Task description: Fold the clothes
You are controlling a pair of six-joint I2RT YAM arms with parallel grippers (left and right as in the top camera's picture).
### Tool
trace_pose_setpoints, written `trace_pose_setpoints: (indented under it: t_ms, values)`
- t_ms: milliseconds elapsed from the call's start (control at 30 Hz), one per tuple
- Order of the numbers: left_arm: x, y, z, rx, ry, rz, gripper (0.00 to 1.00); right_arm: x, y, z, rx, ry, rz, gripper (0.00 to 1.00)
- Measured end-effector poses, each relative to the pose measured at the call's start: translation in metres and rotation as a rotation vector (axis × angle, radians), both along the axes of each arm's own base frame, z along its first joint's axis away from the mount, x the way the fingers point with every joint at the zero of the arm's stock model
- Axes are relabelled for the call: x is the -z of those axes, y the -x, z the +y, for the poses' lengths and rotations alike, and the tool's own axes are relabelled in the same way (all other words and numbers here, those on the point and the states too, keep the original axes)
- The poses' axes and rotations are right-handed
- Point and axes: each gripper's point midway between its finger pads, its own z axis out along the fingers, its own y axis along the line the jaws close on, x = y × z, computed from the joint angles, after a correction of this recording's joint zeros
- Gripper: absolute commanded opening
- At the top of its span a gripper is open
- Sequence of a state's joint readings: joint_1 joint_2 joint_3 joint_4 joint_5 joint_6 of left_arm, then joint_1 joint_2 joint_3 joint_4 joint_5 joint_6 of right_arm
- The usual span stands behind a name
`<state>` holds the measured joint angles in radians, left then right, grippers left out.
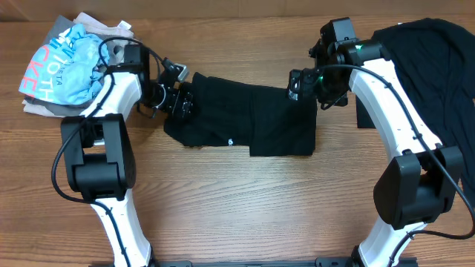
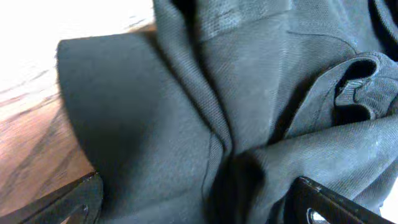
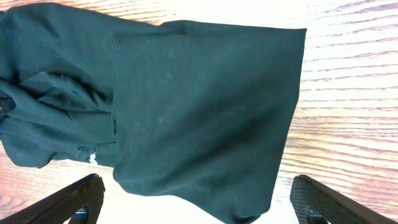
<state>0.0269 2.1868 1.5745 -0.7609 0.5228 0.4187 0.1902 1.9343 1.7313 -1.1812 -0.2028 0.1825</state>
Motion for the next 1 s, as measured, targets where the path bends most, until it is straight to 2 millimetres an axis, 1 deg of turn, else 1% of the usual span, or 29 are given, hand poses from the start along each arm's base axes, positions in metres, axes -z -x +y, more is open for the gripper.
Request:
trace_pose_setpoints:
  t_ms: [100,133,167,200,233,267,300,333,400,467,500,533,600,633,667,733,767,833,900,1000]
  values:
    - [0.003,-0.001,-0.003,0.014,-0.066,0.000,0.99,0.000,0.000,0.000,0.000,0.001,0.001,1.00]
    - [0.004,-0.001,-0.003,0.011,-0.082,0.004,0.95,0.000,0.000,0.000,0.000,0.001,0.001,1.00]
    - [0.006,-0.001,-0.001,-0.005,-0.121,0.014,0.86,0.000,0.000,0.000,0.000,0.001,0.001,1.00]
    - [0.008,-0.003,0.002,-0.035,-0.162,0.023,0.68,0.000,0.000,0.000,0.000,0.001,0.000,1.00]
    - [0.010,-0.003,0.008,-0.075,-0.199,0.038,0.43,0.000,0.000,0.000,0.000,0.001,0.001,1.00]
    - [0.011,-0.003,0.013,-0.107,-0.225,0.050,0.25,0.000,0.000,0.000,0.000,0.001,0.000,1.00]
    - [0.013,-0.003,0.020,-0.142,-0.257,0.064,0.12,0.000,0.000,0.000,0.000,0.001,0.001,1.00]
    - [0.016,-0.001,0.026,-0.171,-0.288,0.081,0.04,0.000,0.000,0.000,0.000,0.001,0.001,1.00]
    - [0.018,0.005,0.034,-0.214,-0.314,0.119,0.04,0.000,0.001,0.000,0.000,0.002,0.002,1.00]
    - [0.017,0.012,0.037,-0.229,-0.329,0.157,0.04,0.000,0.001,-0.001,0.000,0.003,0.006,1.00]
    - [0.018,0.021,0.039,-0.229,-0.343,0.199,0.04,0.001,0.002,-0.001,0.000,0.003,0.010,1.00]
    - [0.016,0.026,0.040,-0.229,-0.352,0.225,0.04,0.001,0.003,-0.001,0.000,0.004,0.013,1.00]
    - [0.013,0.033,0.041,-0.231,-0.366,0.270,0.07,0.002,0.006,-0.001,0.000,0.007,0.025,1.00]
    - [0.008,0.033,0.041,-0.231,-0.365,0.275,0.10,0.002,0.007,-0.002,0.000,0.007,0.028,1.00]
    - [0.001,0.028,0.041,-0.233,-0.363,0.264,0.30,0.002,0.009,-0.002,0.001,0.008,0.037,1.00]
    - [-0.011,0.018,0.039,-0.230,-0.352,0.234,0.46,0.002,0.009,-0.002,0.000,0.008,0.038,1.00]
    - [-0.014,0.017,0.038,-0.232,-0.346,0.230,0.51,0.002,0.009,-0.002,0.000,0.008,0.038,1.00]
    - [-0.018,0.017,0.033,-0.216,-0.316,0.234,0.58,0.002,0.010,-0.002,0.000,0.009,0.041,1.00]
    - [-0.020,0.024,0.023,-0.183,-0.263,0.260,0.59,0.002,0.010,-0.002,0.000,0.009,0.041,1.00]
    - [-0.026,0.030,0.003,-0.105,-0.148,0.270,0.61,0.002,0.010,-0.002,0.001,0.009,0.041,1.00]
